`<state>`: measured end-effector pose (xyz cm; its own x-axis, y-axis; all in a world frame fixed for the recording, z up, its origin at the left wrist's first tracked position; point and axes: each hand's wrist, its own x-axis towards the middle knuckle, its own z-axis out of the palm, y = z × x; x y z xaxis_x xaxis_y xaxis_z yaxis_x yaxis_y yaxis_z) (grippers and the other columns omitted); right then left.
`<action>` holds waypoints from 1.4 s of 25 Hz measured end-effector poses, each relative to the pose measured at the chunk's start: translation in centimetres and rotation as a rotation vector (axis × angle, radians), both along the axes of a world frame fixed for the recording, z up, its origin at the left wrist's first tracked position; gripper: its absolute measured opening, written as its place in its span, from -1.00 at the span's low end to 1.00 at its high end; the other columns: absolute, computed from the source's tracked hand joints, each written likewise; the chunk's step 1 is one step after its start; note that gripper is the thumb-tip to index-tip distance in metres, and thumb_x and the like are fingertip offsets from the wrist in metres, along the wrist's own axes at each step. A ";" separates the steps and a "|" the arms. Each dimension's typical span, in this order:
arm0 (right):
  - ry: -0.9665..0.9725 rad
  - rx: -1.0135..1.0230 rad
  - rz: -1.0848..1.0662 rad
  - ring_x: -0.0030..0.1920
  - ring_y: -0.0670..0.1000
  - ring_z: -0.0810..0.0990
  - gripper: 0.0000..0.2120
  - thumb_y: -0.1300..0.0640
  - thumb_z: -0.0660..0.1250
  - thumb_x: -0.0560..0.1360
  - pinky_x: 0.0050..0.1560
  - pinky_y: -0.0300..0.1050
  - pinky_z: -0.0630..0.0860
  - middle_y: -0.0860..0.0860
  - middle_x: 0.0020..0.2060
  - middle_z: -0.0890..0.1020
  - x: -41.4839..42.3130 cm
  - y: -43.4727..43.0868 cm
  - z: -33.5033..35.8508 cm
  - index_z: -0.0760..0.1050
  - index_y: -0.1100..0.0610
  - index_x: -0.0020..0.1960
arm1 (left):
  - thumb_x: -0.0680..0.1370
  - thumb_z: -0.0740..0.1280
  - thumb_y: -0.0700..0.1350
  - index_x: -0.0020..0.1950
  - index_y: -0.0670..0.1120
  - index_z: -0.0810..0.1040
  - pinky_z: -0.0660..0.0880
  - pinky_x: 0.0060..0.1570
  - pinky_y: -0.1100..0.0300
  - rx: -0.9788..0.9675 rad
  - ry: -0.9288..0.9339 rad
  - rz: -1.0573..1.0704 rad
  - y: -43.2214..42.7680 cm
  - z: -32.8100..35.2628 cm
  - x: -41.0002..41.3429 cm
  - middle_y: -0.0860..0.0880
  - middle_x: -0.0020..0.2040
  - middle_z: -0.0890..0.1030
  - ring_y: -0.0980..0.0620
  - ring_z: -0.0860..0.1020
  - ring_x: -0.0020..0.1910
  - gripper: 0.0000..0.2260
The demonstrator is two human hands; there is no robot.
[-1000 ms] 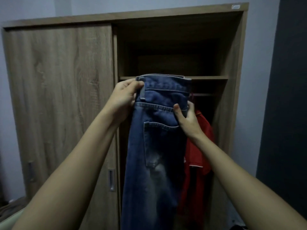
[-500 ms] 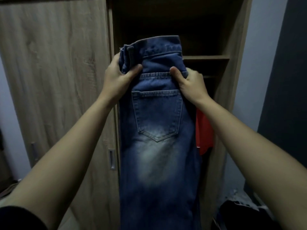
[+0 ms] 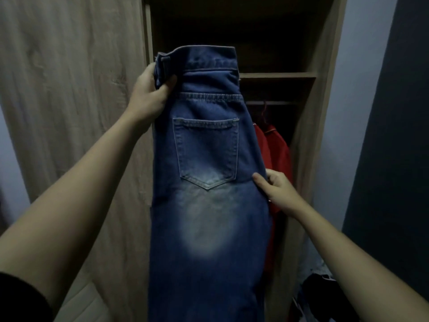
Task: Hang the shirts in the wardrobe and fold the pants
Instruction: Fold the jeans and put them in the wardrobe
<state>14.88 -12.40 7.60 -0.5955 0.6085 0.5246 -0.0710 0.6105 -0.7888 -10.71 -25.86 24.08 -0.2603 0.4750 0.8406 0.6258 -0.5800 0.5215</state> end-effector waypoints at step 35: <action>0.166 -0.047 -0.213 -0.20 -0.19 0.62 -0.90 0.16 0.29 0.54 -0.17 -0.30 0.53 0.02 -0.17 0.66 -2.4 2.0 3.3 0.58 0.09 -0.04 | 0.50 0.39 -0.01 -0.18 -0.09 0.62 0.49 -0.32 0.31 -0.362 -0.402 0.024 0.3 -12.2 -2.6 0.02 -0.29 0.67 0.12 0.62 -0.24 -0.84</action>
